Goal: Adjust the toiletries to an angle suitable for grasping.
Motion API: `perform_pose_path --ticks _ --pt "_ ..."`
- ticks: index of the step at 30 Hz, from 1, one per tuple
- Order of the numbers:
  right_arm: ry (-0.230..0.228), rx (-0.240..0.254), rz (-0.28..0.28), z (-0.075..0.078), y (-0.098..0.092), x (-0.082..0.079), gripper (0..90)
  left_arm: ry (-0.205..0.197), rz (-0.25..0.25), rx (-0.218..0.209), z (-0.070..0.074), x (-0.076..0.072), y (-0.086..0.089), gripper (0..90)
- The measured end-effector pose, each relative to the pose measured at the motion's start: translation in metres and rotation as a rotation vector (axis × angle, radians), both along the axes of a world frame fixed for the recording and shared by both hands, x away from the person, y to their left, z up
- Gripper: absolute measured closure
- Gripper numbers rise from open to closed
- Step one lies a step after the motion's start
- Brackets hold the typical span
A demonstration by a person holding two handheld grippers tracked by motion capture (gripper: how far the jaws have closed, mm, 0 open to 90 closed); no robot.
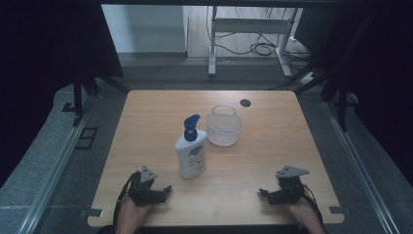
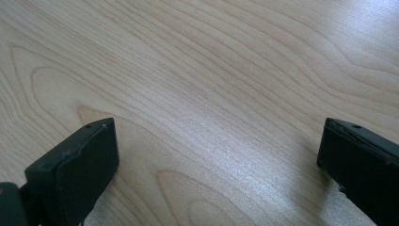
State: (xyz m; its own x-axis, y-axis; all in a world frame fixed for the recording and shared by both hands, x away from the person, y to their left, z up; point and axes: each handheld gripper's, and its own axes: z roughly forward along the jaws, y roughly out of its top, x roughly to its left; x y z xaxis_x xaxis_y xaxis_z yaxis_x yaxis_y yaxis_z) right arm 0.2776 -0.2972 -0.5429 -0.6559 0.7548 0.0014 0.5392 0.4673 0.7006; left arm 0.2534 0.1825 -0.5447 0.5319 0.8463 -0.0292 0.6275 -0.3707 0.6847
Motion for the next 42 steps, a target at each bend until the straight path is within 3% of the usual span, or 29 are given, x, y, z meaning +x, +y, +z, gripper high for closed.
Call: perform_pose_path --ticks 22,35,42 --pt "0.0 0.001 0.001 0.0 -0.0002 0.0001 0.0 0.007 0.006 0.0 0.0008 0.0006 -0.0002 10.2" --pt "-0.001 0.002 0.013 0.0002 -0.0011 -0.0007 0.0 0.035 0.019 -0.005 0.0064 0.0027 0.0004 21.0" --pt "-0.003 0.006 0.017 0.0011 -0.0024 -0.001 3.4 0.019 0.002 -0.011 0.0096 0.0042 -0.0034 26.3"
